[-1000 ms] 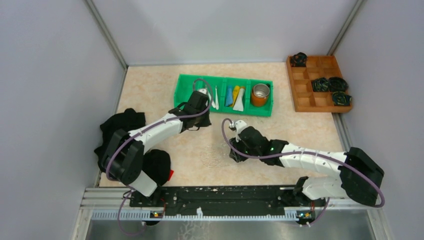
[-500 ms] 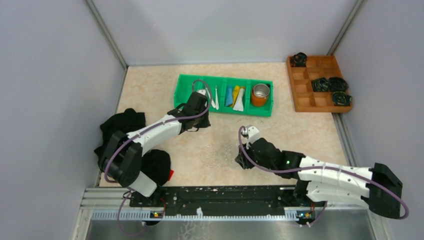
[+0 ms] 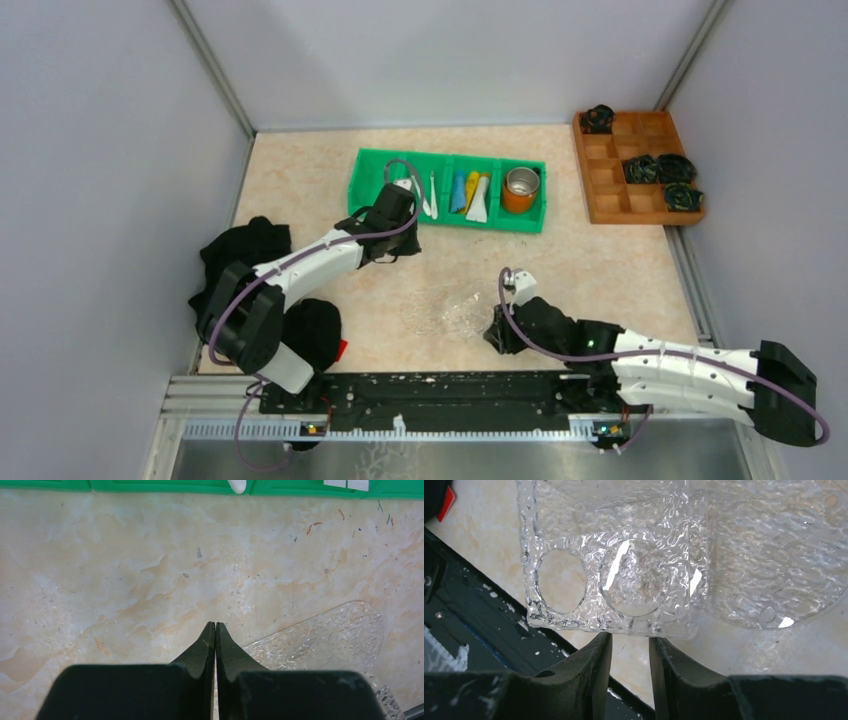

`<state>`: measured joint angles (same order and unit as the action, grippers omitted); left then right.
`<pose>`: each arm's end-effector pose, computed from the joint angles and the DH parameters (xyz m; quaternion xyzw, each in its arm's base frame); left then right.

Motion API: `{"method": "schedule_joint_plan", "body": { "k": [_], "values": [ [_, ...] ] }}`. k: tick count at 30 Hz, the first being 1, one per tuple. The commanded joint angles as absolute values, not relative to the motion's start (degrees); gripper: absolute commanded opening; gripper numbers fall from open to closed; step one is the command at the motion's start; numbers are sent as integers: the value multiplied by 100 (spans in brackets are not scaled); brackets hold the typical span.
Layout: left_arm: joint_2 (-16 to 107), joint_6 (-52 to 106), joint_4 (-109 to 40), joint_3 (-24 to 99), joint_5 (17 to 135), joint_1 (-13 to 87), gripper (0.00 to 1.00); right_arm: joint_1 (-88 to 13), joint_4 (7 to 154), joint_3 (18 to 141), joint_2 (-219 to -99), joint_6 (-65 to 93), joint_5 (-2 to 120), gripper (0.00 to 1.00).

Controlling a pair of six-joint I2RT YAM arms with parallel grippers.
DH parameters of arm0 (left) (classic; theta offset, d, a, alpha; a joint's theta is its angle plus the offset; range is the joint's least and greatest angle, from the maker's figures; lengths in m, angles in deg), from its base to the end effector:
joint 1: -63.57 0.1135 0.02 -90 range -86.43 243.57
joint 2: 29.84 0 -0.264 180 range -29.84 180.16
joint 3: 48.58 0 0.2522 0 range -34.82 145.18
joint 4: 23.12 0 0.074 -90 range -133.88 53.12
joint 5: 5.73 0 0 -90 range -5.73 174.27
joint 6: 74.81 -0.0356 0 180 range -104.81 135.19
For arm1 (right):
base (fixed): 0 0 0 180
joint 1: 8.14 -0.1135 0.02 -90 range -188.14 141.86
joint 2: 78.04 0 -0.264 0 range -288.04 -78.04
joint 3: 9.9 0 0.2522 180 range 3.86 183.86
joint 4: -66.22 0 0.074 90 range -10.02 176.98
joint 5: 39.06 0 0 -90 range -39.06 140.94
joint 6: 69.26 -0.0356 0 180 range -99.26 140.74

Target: Prepare toiletry sets of a toothbrush and toothpaste on the tray

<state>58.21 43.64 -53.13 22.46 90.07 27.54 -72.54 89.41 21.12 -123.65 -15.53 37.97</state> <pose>0.2664 -0.1893 0.2235 0.0429 0.9285 -0.1554 0.3346 0.0786 0.1456 0.1720 -0.1686 0.8775 0.2719 0.3572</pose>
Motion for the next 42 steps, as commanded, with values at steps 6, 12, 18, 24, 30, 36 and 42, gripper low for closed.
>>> {"method": "schedule_joint_plan", "body": {
  "k": [6,12,18,24,30,36,42],
  "values": [
    [5763,4349,-5316,2161,8942,2727,4,-7569,9449,2062,-11568,-2171,3542,32],
    [5477,4490,-5443,1977,8539,2694,4,-7643,10351,3023,-11312,-1897,2749,33],
    [4504,4908,-5405,1023,7893,2553,7,-7642,11535,4375,-12257,-1983,1681,35],
    [3851,5203,-5415,408,7610,2472,5,-7636,12597,4923,-12684,-2651,660,38],
    [3202,5511,-5579,32,7652,2333,8,-7047,12547,4989,-12823,-2178,443,44],
    [3097,5643,-5536,-137,7547,2248,15,-6204,11939,4747,-12766,-1657,986,44],
    [3230,5688,-5287,-213,7507,2113,31,-5626,11478,4566,-13015,-1425,1323,45]
  ]
}}
